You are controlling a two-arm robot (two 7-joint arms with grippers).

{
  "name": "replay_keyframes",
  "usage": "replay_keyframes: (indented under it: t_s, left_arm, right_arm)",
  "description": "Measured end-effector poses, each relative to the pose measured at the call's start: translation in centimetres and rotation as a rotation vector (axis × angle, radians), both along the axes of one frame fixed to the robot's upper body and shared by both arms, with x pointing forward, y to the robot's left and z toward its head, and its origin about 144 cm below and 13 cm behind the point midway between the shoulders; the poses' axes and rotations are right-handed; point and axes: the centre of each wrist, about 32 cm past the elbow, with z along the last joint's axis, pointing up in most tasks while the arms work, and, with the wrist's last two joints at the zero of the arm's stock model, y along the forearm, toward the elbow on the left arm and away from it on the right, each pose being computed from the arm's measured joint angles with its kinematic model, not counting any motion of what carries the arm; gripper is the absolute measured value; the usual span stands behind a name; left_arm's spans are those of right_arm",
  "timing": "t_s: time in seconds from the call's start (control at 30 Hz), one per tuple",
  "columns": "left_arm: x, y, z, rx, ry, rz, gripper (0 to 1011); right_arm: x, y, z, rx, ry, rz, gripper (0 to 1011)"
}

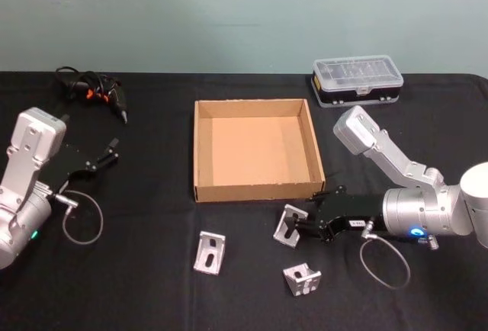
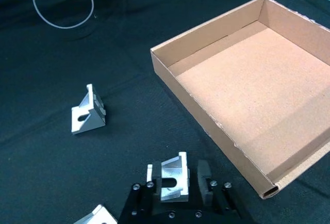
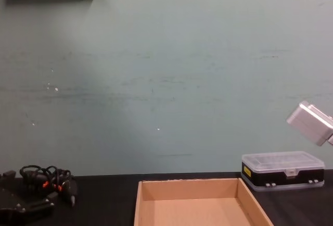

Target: Use one hand to pick up the angle iron from the table and place it into the box.

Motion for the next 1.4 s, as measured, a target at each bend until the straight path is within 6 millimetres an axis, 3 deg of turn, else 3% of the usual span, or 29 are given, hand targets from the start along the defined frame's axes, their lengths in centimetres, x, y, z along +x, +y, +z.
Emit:
replay_keyframes:
  t_s: [0.37,0.47,0.77,1.13,1.4]
  left_arm:
    - [0.0,0.0,0.0,0.000,0.000,0.000,1000]
    - [0.0,0.0,0.0,0.000,0.000,0.000,1000]
    - [0.0,0.0,0.0,0.000,0.000,0.000,1000]
    - [0.0,0.0,0.0,0.000,0.000,0.000,1000]
    - [0.0,0.0,0.0,0.000,0.000,0.000,1000]
  right_arm:
    - [0.1,0.1,-0.1,-0.008,-0.002,0.002,114]
    - [0.0,0.1,-0.1,-0.010,-0.004,0.001,67]
    - [-0.5,0.0,0.6,-0.002,-0.030,-0.010,66]
    - [-1.3,-0.7,3.5,0.076,-0.141,-0.071,66]
    - [0.4,-1.0,5.5,0.087,-0.240,-0.148,66]
